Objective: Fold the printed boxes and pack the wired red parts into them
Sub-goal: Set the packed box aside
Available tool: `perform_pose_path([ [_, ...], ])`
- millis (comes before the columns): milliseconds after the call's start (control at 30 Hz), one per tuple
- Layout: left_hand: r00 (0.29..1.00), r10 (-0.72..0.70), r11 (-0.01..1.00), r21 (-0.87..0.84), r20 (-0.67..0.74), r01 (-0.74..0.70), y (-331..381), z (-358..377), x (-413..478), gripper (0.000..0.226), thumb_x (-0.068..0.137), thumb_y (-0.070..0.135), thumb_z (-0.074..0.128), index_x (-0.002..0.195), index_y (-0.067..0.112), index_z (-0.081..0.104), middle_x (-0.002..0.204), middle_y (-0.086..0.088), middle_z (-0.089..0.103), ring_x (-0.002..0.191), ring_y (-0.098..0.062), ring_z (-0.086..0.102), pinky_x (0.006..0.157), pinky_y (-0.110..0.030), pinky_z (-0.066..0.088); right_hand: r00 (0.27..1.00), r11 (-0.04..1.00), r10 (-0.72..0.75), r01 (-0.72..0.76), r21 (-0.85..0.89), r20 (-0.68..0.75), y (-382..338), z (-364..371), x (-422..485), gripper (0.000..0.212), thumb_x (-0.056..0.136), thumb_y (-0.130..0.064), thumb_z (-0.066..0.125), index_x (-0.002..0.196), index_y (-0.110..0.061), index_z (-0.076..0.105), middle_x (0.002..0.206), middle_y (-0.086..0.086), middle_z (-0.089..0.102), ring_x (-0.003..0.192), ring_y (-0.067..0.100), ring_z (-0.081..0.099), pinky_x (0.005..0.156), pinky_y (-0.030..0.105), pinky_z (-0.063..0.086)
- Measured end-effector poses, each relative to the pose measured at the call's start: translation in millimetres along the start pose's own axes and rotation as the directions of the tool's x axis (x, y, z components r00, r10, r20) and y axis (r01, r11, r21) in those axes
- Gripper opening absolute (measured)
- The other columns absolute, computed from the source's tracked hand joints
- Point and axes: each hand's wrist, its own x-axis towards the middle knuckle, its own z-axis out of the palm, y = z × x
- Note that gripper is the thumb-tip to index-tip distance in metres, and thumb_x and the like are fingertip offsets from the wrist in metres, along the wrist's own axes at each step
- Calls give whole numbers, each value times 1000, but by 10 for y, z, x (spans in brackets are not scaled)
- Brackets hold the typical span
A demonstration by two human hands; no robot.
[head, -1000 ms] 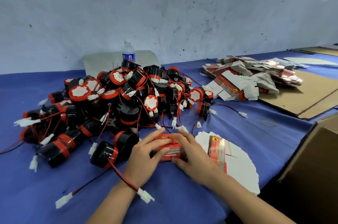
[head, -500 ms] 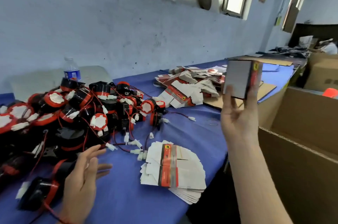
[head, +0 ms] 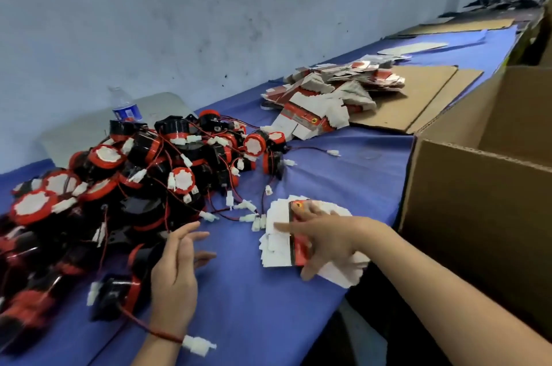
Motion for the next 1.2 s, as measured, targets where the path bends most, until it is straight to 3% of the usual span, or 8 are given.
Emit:
perform_pose_path([
  [200,987,81,989,113,139,-97,105,54,-56,16,99,30,45,103,29,61,99,5,69,80,-6,67,77,-26,53,965,980,-24,74,184,-261,27,-184,-70,33,85,-40,64,115,-27,66,113,-4,66,101,16,57,91,33,45],
  [333,922,226,921,240,313,-307,210,190,-145,20,91,25,51,103,25,66,102,14,67,92,4,61,83,-11,46,997,991,15,-5,133,-75,3,-157,-104,84,61,-58,76,137,-38,45,131,-13,48,118,11,45,101,32,40],
  [600,830,303,868,223,469,-443,186,290,-222,16,92,22,57,95,18,73,104,13,64,102,4,60,87,-15,46,998,998,12,-16,-63,-64,-109,-71,-26,97,66,-51,79,147,-38,28,148,-8,34,135,19,36,104,29,35],
  [767,866,320,882,212,385,-420,209,300,-211,27,90,18,58,117,22,64,120,12,59,114,2,54,95,-19,44,980,997,-35,47,58,-194,-192,-114,-42,61,66,-51,57,120,-24,61,86,-5,64,76,6,55,68,21,46],
  [900,917,265,931,167,297,-323,246,277,-184,51,91,22,56,139,28,41,142,18,43,133,-3,41,106,-17,36,863,979,-81,162,122,-499,-186,-183,-66,35,82,-38,41,100,-20,65,65,6,52,65,24,41,62,37,38],
  [1033,799,196,877,263,568,-402,212,337,-200,45,97,34,51,140,41,38,148,26,33,140,9,19,114,-14,20,629,929,-48,314,197,-776,-191,-229,-121,20,94,-15,40,102,-20,58,57,0,50,57,29,45,57,39,39],
  [1133,702,71,780,399,709,-482,110,375,-227,45,99,37,45,137,49,23,145,35,16,138,18,0,117,-14,4,369,620,207,666,413,-906,-340,-272,-185,23,90,-17,44,107,-24,58,70,-8,63,60,15,52,57,31,44],
  [1200,779,85,853,358,621,-379,141,370,-246,44,96,39,47,138,42,32,143,33,27,136,20,11,115,-13,12,422,351,325,777,523,-846,-403,-287,-178,30,89,-11,49,110,-31,57,77,3,63,67,22,52,59,34,46],
])
